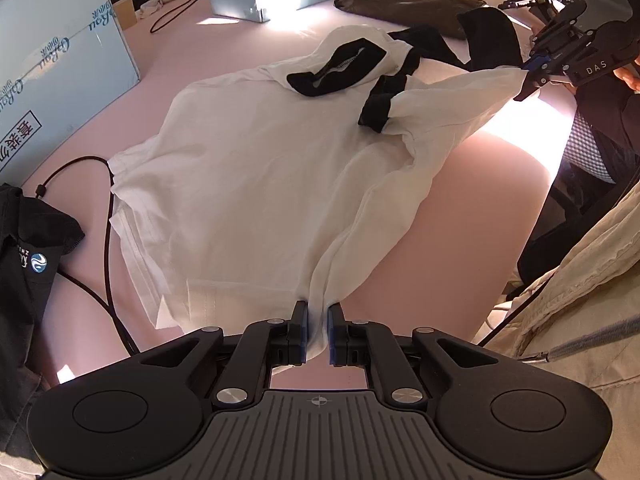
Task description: Fold clothes
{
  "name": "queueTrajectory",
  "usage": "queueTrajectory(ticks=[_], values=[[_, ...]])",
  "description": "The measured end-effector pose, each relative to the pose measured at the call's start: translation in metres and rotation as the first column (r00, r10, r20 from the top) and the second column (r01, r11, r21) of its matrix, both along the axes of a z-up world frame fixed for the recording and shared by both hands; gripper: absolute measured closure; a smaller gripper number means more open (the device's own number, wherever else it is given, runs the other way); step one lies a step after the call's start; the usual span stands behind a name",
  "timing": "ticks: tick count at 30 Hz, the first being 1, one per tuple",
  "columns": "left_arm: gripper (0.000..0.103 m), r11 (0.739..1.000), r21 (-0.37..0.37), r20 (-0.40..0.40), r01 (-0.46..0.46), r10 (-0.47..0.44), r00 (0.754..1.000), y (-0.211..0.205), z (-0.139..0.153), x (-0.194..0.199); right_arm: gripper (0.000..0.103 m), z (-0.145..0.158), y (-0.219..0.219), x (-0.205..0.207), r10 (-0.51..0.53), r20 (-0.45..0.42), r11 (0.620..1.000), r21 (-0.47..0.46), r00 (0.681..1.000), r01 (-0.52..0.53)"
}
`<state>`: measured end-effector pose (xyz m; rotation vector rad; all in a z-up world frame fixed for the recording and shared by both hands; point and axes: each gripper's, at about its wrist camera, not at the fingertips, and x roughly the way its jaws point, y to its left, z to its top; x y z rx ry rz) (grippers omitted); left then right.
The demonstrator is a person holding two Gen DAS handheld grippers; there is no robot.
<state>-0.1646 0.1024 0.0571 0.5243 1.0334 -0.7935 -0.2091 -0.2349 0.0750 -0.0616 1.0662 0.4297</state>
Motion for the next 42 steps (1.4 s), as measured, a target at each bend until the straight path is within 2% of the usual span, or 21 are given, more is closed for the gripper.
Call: queueTrajectory(ticks=[1,2,3,5,6,7,11,14,16,17,18,19,20,21,23,25,31,33,35,39,42], values=[[0.092,1.000,0.001,-0.005,-0.005,0.005,1.000,0.000,-0.001,-0.001,0.082,-0.006,-0.003,-0.002,-0.024,-0.008,1.000,0.007,1.000,0.025],[0.090,1.000,0.002,-0.012,-0.005,0.005,1.000,0.000,-0.004,-0.001,0.072,-0.011,-0.006,-0.004,-0.049,-0.014,0.999,0.013,0.999,0.049],[0.084,1.000,-0.001,-0.018,-0.003,0.003,1.000,0.000,-0.004,-0.001,0.061,-0.016,-0.009,-0.006,-0.075,-0.028,0.997,0.017,0.997,0.075],[0.065,0.999,-0.040,-0.042,0.005,-0.007,0.999,0.003,-0.001,-0.003,0.052,-0.021,-0.010,-0.011,-0.099,-0.061,0.995,0.026,0.993,0.101],[0.052,0.998,-0.060,-0.067,0.009,-0.013,0.998,0.005,0.002,-0.003,0.050,-0.021,-0.009,-0.014,-0.089,-0.070,0.995,0.034,0.994,0.092],[0.043,0.997,-0.074,-0.080,0.012,-0.018,0.997,0.007,0.006,-0.003,0.049,-0.018,-0.007,-0.016,-0.074,-0.075,0.996,0.038,0.994,0.077],[0.033,0.992,-0.122,-0.076,0.016,-0.025,0.997,0.016,0.032,-0.004,0.046,0.014,-0.004,-0.022,-0.035,-0.054,0.996,0.080,0.998,0.039],[0.026,0.982,-0.186,0.005,-0.013,0.014,1.000,0.023,0.065,0.005,0.042,0.057,-0.005,-0.018,-0.024,0.049,0.984,0.177,0.999,0.015],[0.015,0.971,-0.233,0.111,-0.061,0.089,0.990,0.025,0.087,0.013,0.036,0.087,-0.006,-0.014,-0.022,0.158,0.974,0.225,0.987,-0.015],[0.013,0.959,-0.266,0.166,-0.103,0.151,0.975,0.026,0.098,0.020,0.032,0.099,-0.006,-0.010,-0.028,0.224,0.975,0.221,0.974,-0.023],[0.005,0.934,-0.317,0.220,-0.164,0.241,0.945,0.028,0.108,0.035,0.027,0.109,-0.006,-0.004,-0.042,0.288,0.980,0.197,0.957,-0.016],[0.000,0.918,-0.340,0.237,-0.202,0.292,0.926,0.026,0.111,0.047,0.025,0.116,-0.005,0.004,-0.059,0.347,0.987,0.160,0.936,0.003],[0.000,0.914,-0.335,0.256,-0.229,0.322,0.912,0.022,0.110,0.062,0.024,0.119,-0.005,0.013,-0.077,0.390,0.992,0.126,0.917,0.030],[0.000,0.922,-0.310,0.285,-0.231,0.322,0.903,0.014,0.106,0.075,0.024,0.120,-0.004,0.025,-0.088,0.409,0.993,0.104,0.908,0.049],[0.000,0.950,-0.236,0.343,-0.204,0.278,0.897,-0.001,0.092,0.098,0.024,0.117,-0.006,0.050,-0.072,0.417,0.996,0.084,0.906,0.041],[0.000,0.965,-0.194,0.354,-0.175,0.235,0.905,-0.011,0.076,0.118,0.024,0.108,-0.009,0.073,-0.064,0.416,0.997,0.071,0.907,0.037],[0.000,0.969,-0.183,0.229,-0.165,0.205,0.952,-0.032,0.038,0.173,0.026,0.060,-0.038,0.137,-0.117,0.320,0.992,0.074,0.940,0.098],[0.000,0.966,-0.138,0.189,-0.218,0.242,0.952,-0.037,0.018,0.193,0.029,0.042,-0.046,0.151,-0.126,0.286,0.992,0.061,0.950,0.114],[0.000,0.966,-0.111,0.163,-0.233,0.249,0.955,-0.038,0.004,0.205,0.030,0.026,-0.054,0.160,-0.123,0.257,0.992,0.041,0.958,0.117],[0.000,0.972,-0.093,0.088,-0.216,0.224,0.971,-0.038,-0.011,0.217,0.031,0.005,-0.068,0.172,-0.125,0.206,0.992,0.050,0.971,0.118],[0.000,0.980,-0.054,0.071,-0.193,0.197,0.978,-0.042,-0.024,0.222,0.031,-0.010,-0.072,0.183,-0.105,0.167,0.994,0.019,0.980,0.103]])
